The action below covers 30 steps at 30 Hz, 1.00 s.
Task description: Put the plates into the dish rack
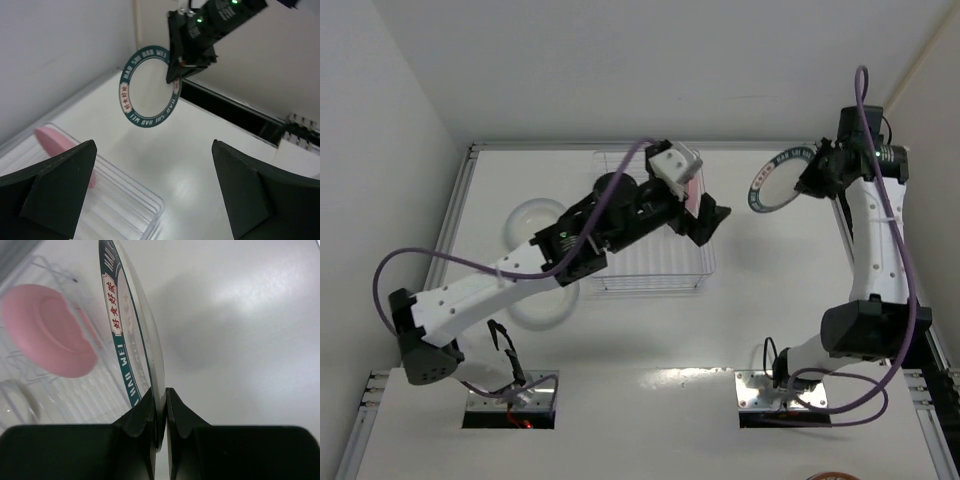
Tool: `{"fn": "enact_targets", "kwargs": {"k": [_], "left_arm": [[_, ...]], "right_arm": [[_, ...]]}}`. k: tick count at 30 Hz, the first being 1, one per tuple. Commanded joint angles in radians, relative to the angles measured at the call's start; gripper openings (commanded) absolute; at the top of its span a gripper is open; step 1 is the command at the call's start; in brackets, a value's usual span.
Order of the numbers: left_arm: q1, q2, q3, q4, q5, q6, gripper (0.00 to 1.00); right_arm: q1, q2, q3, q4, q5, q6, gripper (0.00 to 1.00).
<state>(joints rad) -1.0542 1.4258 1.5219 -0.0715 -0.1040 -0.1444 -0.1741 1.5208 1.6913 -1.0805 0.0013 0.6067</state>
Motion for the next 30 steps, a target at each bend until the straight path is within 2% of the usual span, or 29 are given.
{"fn": "enact_targets", "kwargs": {"k": [1, 3, 4, 5, 8, 12, 17, 21, 25, 30], "left_arm": [[0.023, -0.067, -0.011, -0.082, -0.164, 0.064, 1.0], [0.048, -0.076, -0.037, -0.109, -0.253, 0.088, 1.0], [0.048, -0.091, -0.037, -0.119, -0.304, 0.098, 1.0], [0.062, -0.091, -0.037, -0.137, -0.331, 0.098, 1.0], [0.086, -0.114, -0.037, -0.151, -0.423, 0.098, 1.0], [0.12, -0.134, -0.057, -0.16, -0.546, 0.048, 1.0], [0.2, -0.198, -0.098, -0.181, -0.569, -0.018, 1.0], [0.258, -0.248, -0.118, -0.224, -0.632, -0.05, 1.0], [0.312, -0.287, -0.131, -0.255, -0.663, -0.05, 1.0], [0.321, -0.306, -0.121, -0.352, -0.7, -0.073, 1.0]], "right_arm": [[0.108, -0.036, 0.161, 0.034, 0.051, 0.013, 0.0], [0.172, 0.042, 0.315, 0.01, 0.101, 0.004, 0.0], [0.242, 0.077, 0.377, -0.008, 0.152, -0.013, 0.0], [0.283, 0.114, 0.503, -0.044, 0.181, -0.036, 0.0], [0.413, 0.238, 0.681, -0.067, 0.313, -0.082, 0.0], [0.577, 0.3, 0.676, -0.026, 0.422, -0.148, 0.0], [0.725, 0.369, 0.662, 0.021, 0.59, -0.234, 0.0], [0.775, 0.447, 0.682, 0.042, 0.721, -0.246, 0.0], [0.785, 0.541, 0.682, 0.042, 0.766, -0.246, 0.0], [0.805, 0.657, 0.682, 0.042, 0.775, -0.237, 0.0]]}}
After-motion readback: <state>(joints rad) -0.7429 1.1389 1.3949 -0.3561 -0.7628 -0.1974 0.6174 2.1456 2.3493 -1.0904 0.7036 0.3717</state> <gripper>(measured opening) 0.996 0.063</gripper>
